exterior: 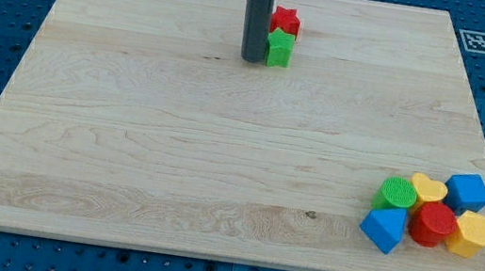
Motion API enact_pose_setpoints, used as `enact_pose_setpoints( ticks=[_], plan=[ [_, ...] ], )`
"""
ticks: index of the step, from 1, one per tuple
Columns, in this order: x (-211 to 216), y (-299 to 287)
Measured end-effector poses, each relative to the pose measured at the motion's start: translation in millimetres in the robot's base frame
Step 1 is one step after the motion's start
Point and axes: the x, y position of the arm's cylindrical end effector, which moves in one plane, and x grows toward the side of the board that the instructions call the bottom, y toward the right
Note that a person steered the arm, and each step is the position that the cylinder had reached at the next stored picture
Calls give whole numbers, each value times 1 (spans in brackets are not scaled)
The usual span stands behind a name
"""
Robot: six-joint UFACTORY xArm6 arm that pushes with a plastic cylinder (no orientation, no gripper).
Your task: Push green star towards down
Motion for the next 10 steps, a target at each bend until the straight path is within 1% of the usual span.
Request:
enact_pose_setpoints(
  ticks=[1, 2, 3, 4, 7, 9, 10],
  plan=[
    [-8, -23],
    [-33, -24],
    [-42, -24],
    [-41, -6],
    [-13, 62],
    [39, 108],
    [45, 135]
  ],
)
